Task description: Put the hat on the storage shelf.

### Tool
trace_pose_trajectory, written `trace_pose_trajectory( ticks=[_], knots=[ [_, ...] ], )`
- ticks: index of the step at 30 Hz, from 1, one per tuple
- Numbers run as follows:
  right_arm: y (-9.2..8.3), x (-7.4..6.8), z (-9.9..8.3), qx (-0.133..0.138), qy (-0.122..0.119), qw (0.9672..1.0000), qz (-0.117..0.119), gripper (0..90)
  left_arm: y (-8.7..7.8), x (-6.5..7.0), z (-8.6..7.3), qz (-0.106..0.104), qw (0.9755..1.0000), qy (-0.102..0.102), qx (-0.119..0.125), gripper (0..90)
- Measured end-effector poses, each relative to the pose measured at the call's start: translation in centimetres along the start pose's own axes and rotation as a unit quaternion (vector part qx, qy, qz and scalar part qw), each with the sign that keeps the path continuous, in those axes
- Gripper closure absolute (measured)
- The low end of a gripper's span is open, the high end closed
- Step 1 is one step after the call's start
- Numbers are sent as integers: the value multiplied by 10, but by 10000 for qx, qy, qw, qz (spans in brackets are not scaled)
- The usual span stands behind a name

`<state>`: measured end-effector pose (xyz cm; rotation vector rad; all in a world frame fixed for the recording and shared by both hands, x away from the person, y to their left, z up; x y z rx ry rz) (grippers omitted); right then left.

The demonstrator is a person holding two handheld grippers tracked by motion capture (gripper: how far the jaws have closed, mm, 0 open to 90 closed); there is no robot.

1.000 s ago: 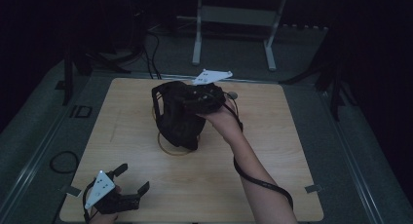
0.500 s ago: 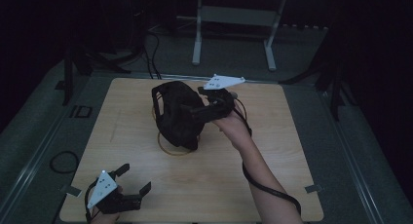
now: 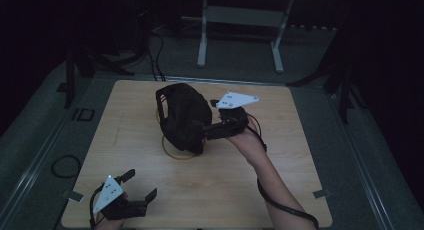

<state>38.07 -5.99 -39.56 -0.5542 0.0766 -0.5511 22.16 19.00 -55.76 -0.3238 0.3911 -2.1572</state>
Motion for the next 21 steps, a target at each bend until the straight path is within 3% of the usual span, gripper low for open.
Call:
trace_pose_trajectory(
  ticks=[9,15,21],
  knots=[
    [-7,-12,-28,-41,-70,10000,-5,121,0,-2,-1,-50,9999,-89,-14,19],
    [-9,-17,-52,-45,60,9999,82,122,1,-1,-1,-40,10000,-60,-35,19],
    [-6,-27,-79,-160,58,9997,163,122,1,1,-1,0,10000,94,18,25]
  ],
)
Point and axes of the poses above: each handheld gripper's, and its own axes: y roughly forward along the jaws, z roughly out of its top, x roughly to its right, the point moved 5 cm from there along y, roughly forward along the jaws, and after that the axes turned 7 degrees about -x, right-handed, at the moved point
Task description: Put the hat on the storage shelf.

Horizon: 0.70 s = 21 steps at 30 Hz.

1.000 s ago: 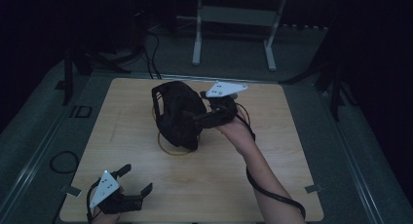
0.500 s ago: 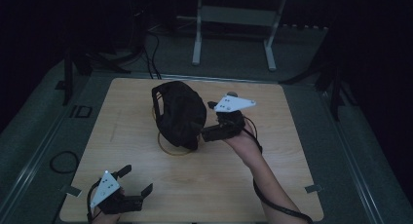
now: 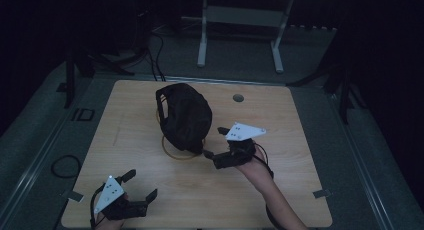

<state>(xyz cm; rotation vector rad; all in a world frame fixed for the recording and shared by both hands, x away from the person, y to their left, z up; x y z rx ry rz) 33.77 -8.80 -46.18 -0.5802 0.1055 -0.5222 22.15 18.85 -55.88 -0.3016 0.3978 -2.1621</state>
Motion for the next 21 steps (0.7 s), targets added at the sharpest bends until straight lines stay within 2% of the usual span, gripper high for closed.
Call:
trace_pose_trajectory(
  ticks=[5,21],
  knots=[
    [5,-12,-22,45,-70,9997,235,124,0,0,-1,-27,10000,-47,-61,24],
    [16,-23,-77,-119,8,9979,630,130,3,-1,-4,95,9998,41,-182,24]
  ],
)
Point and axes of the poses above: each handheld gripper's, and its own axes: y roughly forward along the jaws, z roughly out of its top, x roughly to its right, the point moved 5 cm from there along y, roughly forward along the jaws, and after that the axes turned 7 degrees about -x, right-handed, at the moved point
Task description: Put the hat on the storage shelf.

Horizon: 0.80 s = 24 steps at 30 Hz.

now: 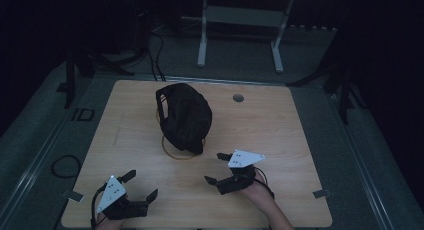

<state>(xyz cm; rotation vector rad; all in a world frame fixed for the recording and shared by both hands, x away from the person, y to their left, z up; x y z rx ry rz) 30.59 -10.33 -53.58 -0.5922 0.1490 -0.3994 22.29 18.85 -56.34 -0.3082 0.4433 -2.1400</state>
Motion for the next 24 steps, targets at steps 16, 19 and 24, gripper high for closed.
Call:
trace_pose_trajectory(
  ticks=[16,19,24],
  knots=[
    [-19,9,-42,-60,296,9995,-78,134,2,-3,-2,14,10000,-63,-59,24],
    [-23,10,-49,-80,288,9995,-63,134,2,-4,-2,9,10000,-65,-74,24],
    [-33,14,-58,-56,406,9991,-123,136,4,-3,-4,-30,9999,-67,-133,24]
  ],
)
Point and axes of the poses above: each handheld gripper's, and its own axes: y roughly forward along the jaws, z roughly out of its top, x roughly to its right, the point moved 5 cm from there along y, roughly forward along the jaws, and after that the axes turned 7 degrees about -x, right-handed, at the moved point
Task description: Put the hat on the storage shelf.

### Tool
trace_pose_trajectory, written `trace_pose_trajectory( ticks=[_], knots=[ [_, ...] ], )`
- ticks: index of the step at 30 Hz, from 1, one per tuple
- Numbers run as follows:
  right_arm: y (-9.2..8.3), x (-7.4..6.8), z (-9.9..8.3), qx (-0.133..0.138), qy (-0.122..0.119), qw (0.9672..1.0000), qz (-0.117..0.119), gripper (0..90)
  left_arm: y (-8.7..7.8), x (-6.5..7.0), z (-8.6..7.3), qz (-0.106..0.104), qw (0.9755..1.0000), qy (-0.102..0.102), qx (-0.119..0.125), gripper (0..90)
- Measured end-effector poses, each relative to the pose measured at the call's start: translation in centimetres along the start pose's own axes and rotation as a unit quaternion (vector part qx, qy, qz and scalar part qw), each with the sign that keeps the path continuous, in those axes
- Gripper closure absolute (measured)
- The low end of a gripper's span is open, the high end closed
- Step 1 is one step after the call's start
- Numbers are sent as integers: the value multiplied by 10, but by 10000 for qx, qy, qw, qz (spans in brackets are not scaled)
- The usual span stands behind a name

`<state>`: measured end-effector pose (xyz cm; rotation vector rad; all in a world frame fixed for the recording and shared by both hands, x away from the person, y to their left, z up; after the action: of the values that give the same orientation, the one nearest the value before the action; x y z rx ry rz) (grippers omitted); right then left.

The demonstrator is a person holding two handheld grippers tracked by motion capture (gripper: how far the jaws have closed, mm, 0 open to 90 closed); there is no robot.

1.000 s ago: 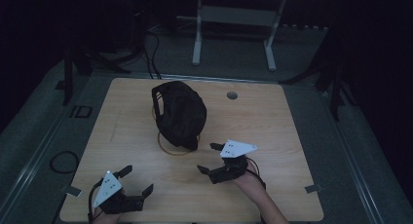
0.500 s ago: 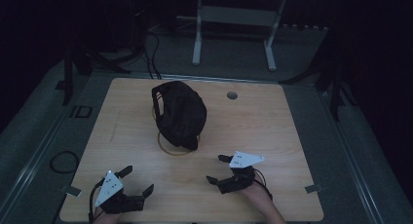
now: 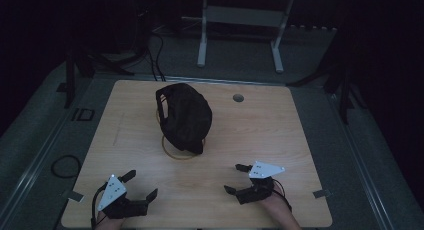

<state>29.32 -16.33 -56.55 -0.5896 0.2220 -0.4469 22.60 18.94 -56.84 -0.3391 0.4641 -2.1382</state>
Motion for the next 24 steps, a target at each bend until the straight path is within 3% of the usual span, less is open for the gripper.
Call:
trace_pose_trajectory(
  ticks=[2,12,24],
  knots=[
    [-6,0,-2,81,69,9999,68,136,0,0,0,-28,10000,-22,-12,24],
    [-24,9,-18,47,107,9999,-64,136,1,0,-1,-33,10000,-52,-29,24],
    [-31,18,-27,-79,0,9998,-155,137,2,0,-2,-55,9999,-73,-77,24]
  ],
)
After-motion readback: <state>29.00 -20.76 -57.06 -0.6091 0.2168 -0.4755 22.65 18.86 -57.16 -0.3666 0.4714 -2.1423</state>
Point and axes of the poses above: each handheld gripper's, and its own axes: y roughly forward along the jaws, z roughly out of its top, x roughly to its right, the point moved 5 cm from there along y, roughly forward along the jaws, and after that the axes turned 7 degrees about -x, right-handed, at the moved point
